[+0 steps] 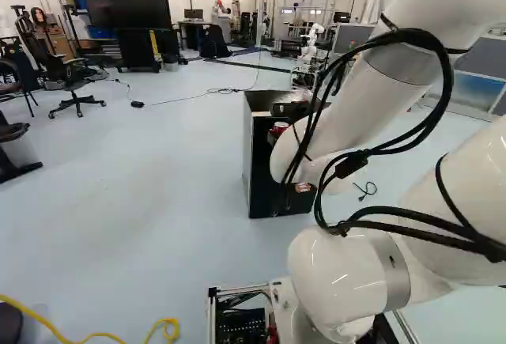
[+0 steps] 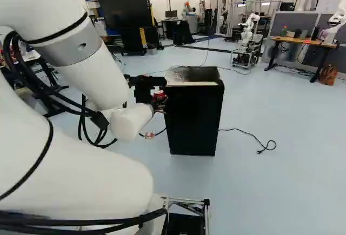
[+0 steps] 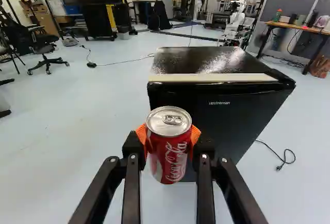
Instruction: Grab a drink from the fridge
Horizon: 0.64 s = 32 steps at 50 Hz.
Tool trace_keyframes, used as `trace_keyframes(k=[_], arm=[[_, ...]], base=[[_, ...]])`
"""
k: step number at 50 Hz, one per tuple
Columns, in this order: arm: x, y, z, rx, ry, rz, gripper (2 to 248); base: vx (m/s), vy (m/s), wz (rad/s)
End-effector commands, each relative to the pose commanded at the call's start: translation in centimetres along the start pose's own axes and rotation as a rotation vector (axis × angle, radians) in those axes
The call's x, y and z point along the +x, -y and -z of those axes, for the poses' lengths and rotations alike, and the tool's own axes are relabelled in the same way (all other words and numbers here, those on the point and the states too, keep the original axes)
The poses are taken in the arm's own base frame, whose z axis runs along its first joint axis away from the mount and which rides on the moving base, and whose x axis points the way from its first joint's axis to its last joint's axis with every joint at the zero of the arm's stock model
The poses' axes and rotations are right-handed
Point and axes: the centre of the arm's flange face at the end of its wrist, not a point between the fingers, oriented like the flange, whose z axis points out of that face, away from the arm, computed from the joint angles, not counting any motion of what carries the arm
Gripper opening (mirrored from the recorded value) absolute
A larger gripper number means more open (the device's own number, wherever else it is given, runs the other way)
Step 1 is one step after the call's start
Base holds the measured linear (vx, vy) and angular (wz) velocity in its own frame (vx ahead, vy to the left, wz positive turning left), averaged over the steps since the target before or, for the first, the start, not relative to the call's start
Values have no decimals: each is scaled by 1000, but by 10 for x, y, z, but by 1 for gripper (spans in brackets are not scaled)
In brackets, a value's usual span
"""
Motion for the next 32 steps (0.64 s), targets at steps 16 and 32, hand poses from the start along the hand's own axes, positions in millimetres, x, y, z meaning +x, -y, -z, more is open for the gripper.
trace_keyframes(k=[16,32], arm=[[-1,0,2,1,1,0,98],[-1,0,2,1,1,0,98]], base=[[0,0,0],[0,0,0]])
